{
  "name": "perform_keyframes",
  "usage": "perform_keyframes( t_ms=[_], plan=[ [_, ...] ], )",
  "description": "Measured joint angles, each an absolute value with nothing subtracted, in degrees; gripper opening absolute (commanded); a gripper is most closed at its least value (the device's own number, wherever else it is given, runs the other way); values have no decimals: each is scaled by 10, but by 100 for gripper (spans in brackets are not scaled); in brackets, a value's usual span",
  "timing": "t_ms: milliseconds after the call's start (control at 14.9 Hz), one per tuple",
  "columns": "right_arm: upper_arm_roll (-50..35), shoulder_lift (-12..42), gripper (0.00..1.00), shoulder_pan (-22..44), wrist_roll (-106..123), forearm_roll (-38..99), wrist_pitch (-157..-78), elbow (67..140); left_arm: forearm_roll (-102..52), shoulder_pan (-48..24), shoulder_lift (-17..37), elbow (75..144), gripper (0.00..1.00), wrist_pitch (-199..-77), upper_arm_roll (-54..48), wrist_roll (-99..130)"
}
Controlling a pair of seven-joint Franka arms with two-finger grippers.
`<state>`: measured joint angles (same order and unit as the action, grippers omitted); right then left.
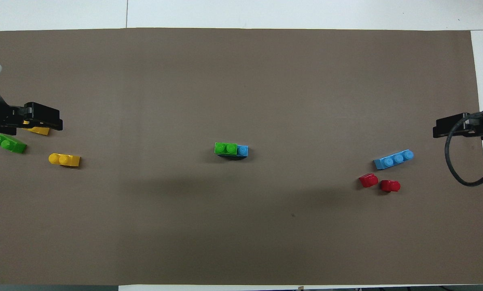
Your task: Remove green block with left arm and hold with right
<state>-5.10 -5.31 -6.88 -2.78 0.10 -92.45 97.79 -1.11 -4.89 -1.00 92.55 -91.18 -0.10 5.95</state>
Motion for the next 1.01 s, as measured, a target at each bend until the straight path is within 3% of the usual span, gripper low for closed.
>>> perform_keyframes(
  t_ms=[603,1005],
  plan=[
    [-51,-52,100,-69,-33,1,-948,980,-11,-49,-10,925,100,-912,-1,59],
    [-57,-28,100,-55,-304,33,-1026,1017,-11,-49,-11,925,100,-912,-1,59]
  ],
)
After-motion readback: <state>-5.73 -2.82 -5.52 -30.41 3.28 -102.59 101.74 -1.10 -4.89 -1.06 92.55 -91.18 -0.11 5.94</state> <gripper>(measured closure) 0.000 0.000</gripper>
